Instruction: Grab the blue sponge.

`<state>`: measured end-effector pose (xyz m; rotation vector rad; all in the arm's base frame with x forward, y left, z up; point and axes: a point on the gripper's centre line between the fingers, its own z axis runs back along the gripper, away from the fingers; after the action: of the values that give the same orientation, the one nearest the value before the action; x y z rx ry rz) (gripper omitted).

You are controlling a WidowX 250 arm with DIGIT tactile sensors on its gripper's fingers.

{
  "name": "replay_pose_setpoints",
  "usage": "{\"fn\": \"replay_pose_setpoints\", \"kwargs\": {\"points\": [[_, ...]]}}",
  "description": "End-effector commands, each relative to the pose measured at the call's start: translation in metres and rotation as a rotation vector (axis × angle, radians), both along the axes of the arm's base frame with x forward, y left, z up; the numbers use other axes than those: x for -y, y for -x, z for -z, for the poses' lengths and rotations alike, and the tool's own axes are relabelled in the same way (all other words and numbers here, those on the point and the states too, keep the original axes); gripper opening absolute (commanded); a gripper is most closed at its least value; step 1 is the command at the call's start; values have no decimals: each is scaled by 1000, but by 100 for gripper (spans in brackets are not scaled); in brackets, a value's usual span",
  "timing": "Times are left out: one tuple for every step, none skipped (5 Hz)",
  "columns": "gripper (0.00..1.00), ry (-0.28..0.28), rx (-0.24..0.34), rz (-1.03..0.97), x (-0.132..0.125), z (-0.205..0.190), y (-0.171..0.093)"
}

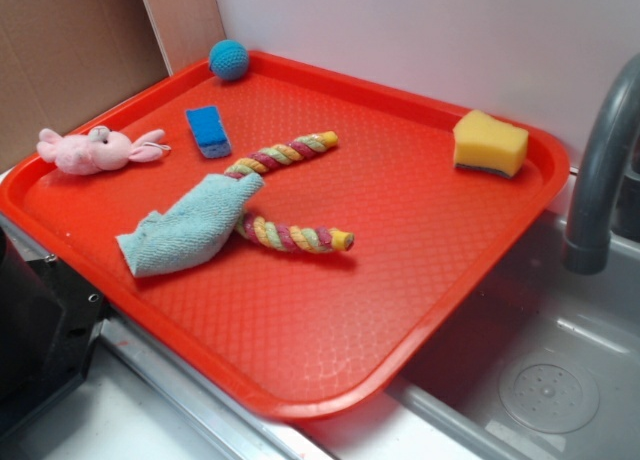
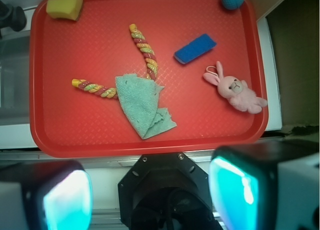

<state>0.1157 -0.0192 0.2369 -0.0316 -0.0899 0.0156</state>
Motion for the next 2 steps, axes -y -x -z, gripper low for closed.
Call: {"fn": "replay_pose_setpoints", "kwargs": {"points": [[100, 0, 0, 0, 0, 0, 0], [100, -24, -124, -247, -48, 50, -47]]}}
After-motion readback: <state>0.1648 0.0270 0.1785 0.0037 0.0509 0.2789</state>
